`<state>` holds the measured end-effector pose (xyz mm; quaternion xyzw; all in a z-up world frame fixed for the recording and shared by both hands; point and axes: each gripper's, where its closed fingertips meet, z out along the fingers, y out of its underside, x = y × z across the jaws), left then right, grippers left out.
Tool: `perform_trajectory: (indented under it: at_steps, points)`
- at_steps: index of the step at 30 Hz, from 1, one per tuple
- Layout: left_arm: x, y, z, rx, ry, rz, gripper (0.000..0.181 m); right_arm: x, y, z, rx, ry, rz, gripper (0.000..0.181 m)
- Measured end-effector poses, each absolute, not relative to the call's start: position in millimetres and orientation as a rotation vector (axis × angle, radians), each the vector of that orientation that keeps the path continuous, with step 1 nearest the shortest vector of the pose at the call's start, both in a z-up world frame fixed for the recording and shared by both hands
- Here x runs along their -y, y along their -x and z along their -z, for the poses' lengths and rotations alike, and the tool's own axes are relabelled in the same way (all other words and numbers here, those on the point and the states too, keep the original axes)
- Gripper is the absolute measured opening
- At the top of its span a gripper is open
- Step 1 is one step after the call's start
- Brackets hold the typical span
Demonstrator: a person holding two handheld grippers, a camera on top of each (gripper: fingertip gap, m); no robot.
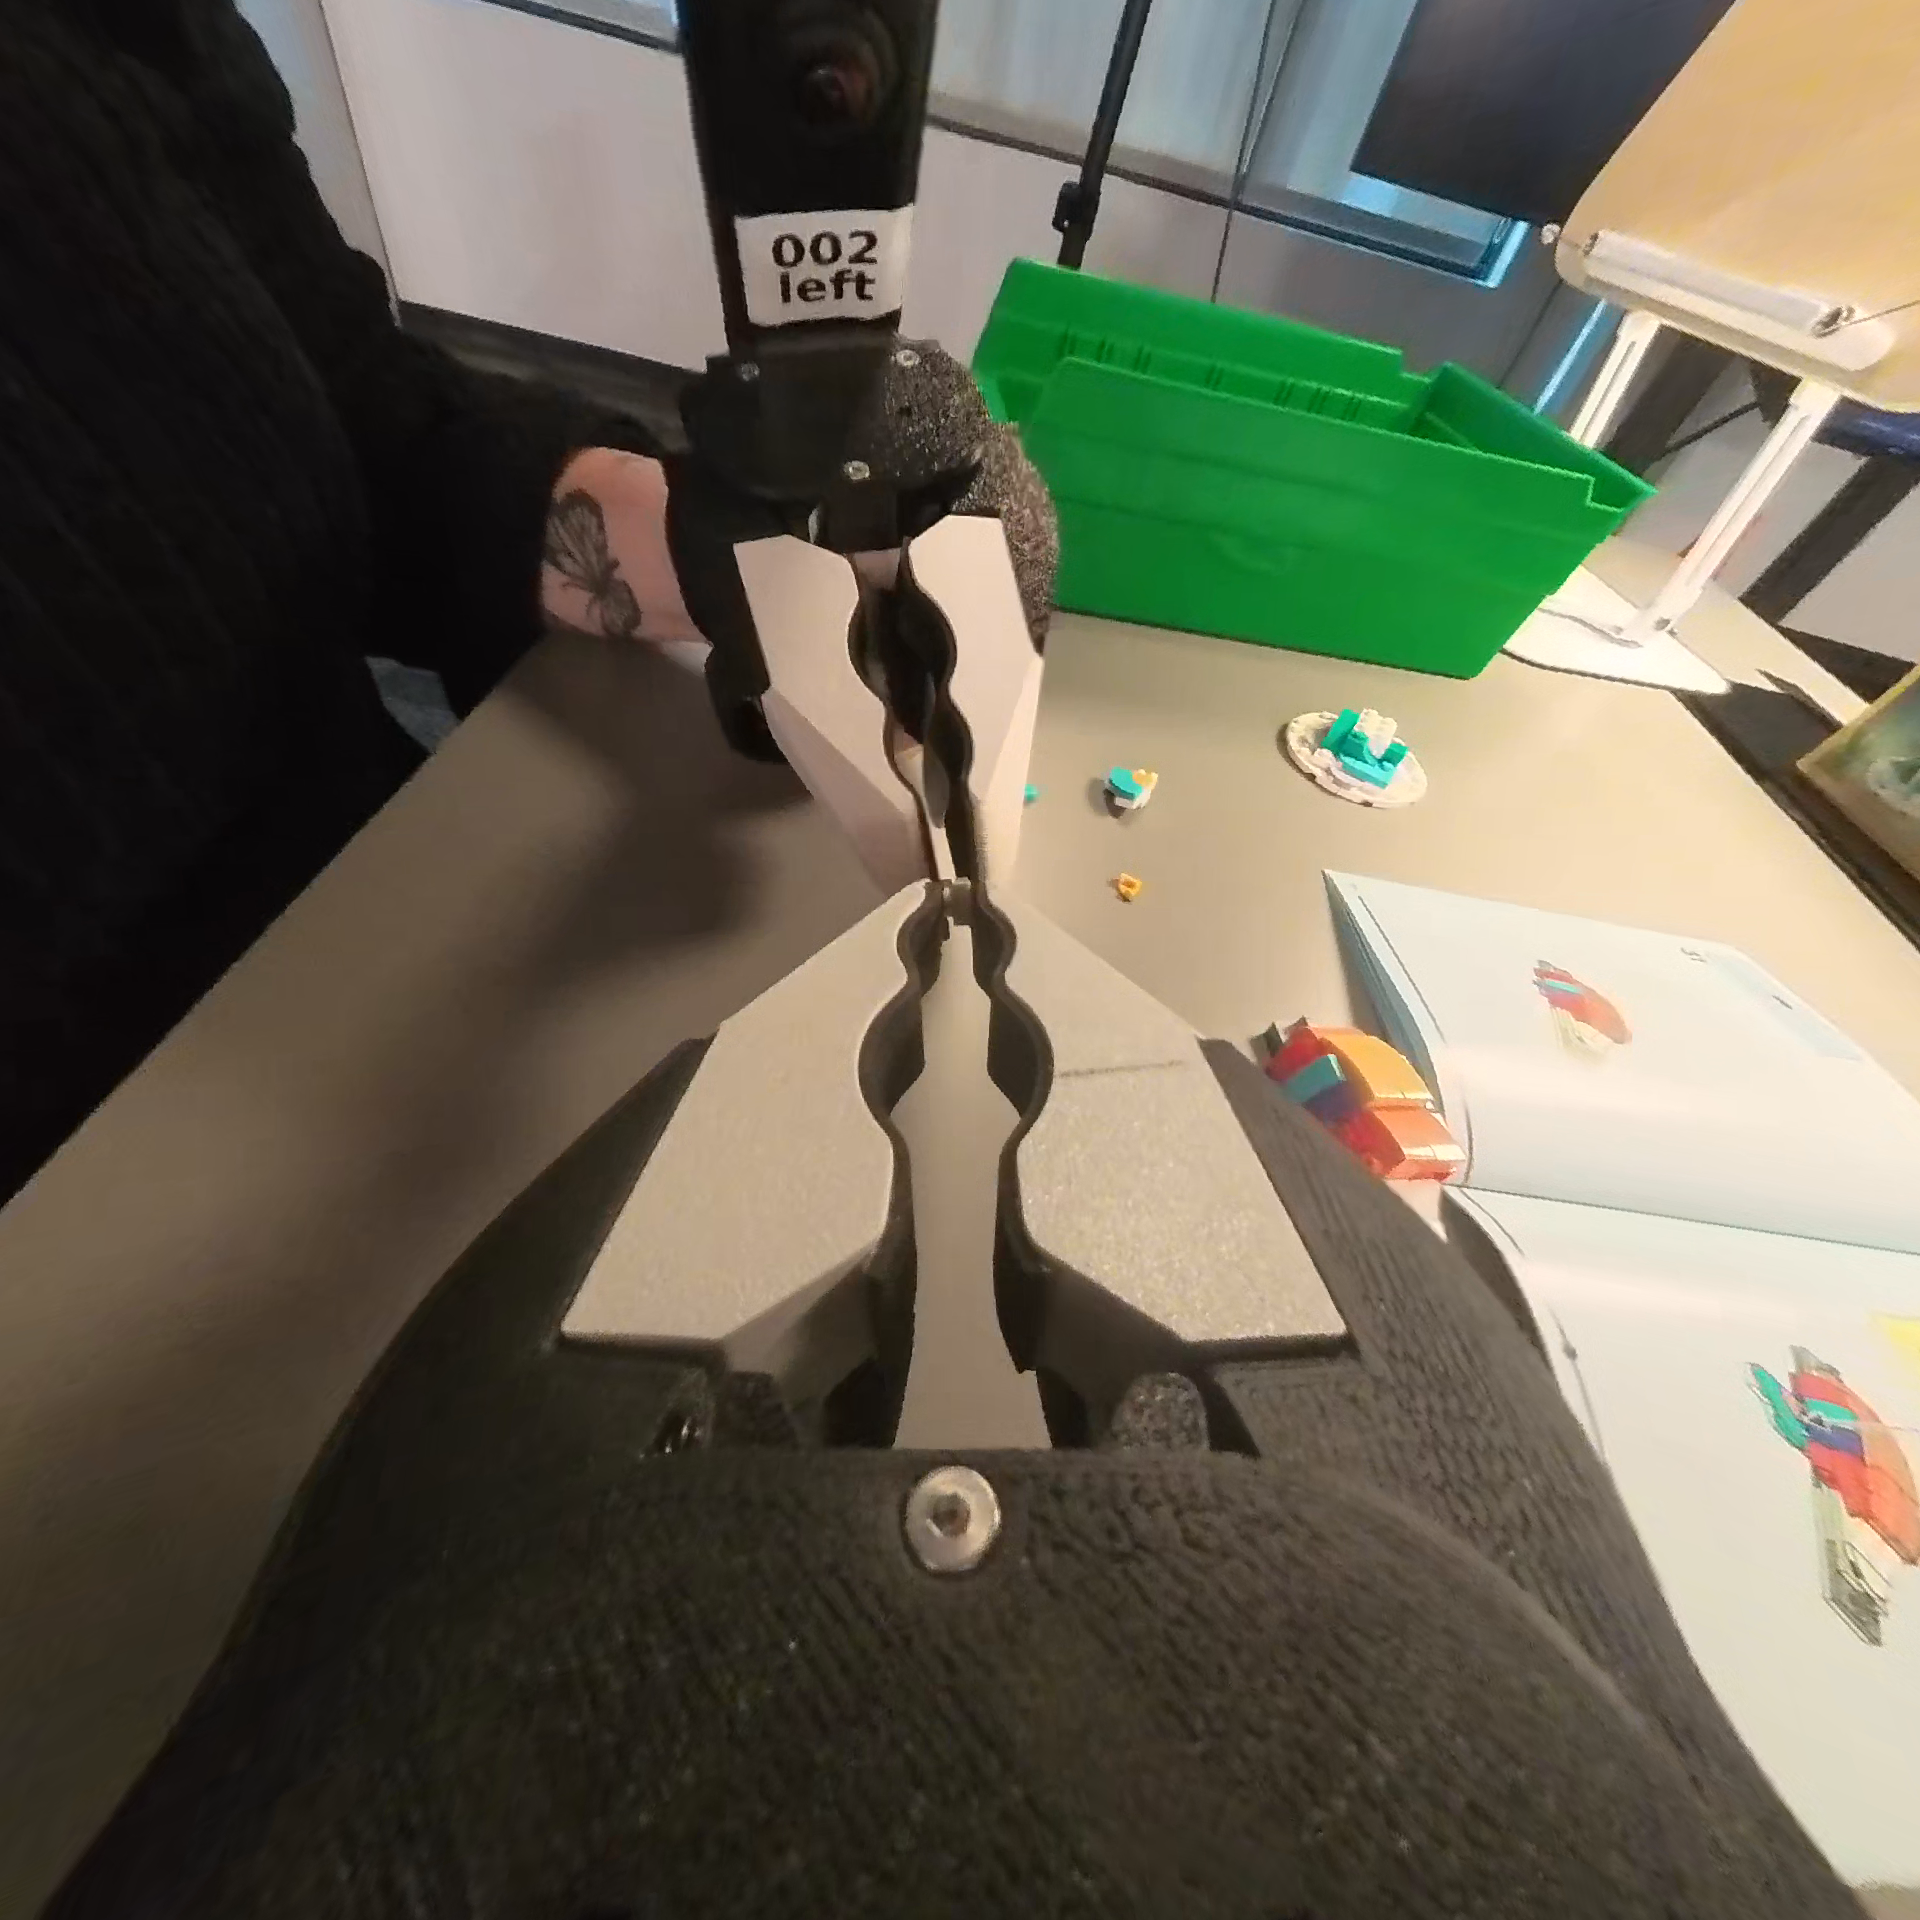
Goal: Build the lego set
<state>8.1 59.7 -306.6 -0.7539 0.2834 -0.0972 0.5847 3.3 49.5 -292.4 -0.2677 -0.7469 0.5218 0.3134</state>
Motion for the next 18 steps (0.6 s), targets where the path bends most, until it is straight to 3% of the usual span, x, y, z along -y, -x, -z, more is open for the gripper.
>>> perform_trajectory:
  at_steps: [4, 11, 18]
  points:
    - [-61.5, -4.9, 305.9, -0.638, 1.775, 0.208, 0.002, -52.5, -2.9, 291.6, 1.965, 0.767, -1.359, 0.005]
    - [-49.5, 11.2, 276.2, -0.515, 1.648, 0.173, 0.002, -78.8, -60.2, 303.7, 1.952, 1.273, -1.157, 0.035]
    - [-30.1, 10.2, 255.8, -0.462, 1.526, 0.143, 0.002, -69.3, -123.1, 343.0, 1.748, 1.785, -0.838, 0.03]
